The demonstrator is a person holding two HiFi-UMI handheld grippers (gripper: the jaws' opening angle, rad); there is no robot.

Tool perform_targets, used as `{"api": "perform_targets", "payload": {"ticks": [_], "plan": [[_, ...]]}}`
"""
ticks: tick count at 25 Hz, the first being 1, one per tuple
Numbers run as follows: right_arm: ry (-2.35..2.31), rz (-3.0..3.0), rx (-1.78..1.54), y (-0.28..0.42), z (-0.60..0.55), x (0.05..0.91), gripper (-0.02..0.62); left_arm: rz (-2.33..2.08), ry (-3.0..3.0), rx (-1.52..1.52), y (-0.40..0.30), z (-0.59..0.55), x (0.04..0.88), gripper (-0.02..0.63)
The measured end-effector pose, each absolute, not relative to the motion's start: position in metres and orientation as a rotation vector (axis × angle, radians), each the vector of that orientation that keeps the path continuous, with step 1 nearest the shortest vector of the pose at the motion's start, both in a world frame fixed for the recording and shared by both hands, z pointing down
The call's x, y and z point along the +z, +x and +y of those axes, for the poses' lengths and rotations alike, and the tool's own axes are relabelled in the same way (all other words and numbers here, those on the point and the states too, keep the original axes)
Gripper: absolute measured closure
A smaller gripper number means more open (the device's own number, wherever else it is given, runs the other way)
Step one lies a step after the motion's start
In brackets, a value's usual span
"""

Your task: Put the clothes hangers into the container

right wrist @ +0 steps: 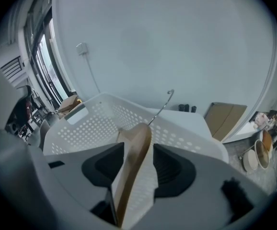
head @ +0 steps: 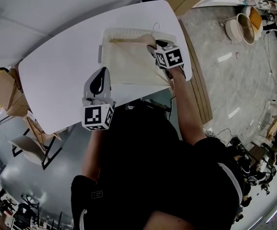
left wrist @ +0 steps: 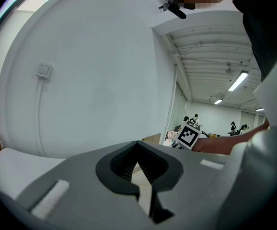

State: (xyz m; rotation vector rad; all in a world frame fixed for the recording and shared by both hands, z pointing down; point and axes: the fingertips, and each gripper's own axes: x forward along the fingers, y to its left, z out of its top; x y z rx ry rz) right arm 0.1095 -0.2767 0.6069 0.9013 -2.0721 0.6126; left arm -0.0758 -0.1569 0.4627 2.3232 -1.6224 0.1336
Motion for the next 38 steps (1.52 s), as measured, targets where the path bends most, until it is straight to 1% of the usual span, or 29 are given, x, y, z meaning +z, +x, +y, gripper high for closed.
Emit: {"api": "perform_targets", "payload": {"ticks": [11,20,23,24,26,28,33,38], "plan": [[0.981,-2.090,0.573,0.129,-0.264,0.576,0.397,-1.597,2.366,0.102,-0.062,-0.152,0.453,0.598],[1.127,-2.251,0.421,0.134,-0.253,0.498,0.399,-1.586,2.392,0.070,-0.051,-0.146,0.445,0.598],[1.201,-2.325,0.433,0.137,-0.244,0.475,0.400,-1.581,2.400,0.058,-0.047,-0.142,0.440,0.598],[1.226,-2.344,0.435,0.138,-0.240,0.469,0.413,-1.578,2.402,0.055,-0.046,-0.141,0.440,0.598],[1.278,-2.371,0.409,0.142,-0.231,0.459,0.509,-1.573,2.411,0.051,-0.042,-0.139,0.438,0.598],[1.314,-2.388,0.377,0.144,-0.223,0.451,0.543,-1.568,2.421,0.049,-0.039,-0.137,0.436,0.598],[1.332,-2.422,0.367,0.141,-0.204,0.441,0.572,-1.559,2.442,0.039,-0.032,-0.136,0.430,0.598],[1.346,-2.461,0.368,0.140,-0.187,0.433,0.578,-1.548,2.458,0.035,-0.023,-0.132,0.427,0.598]]}}
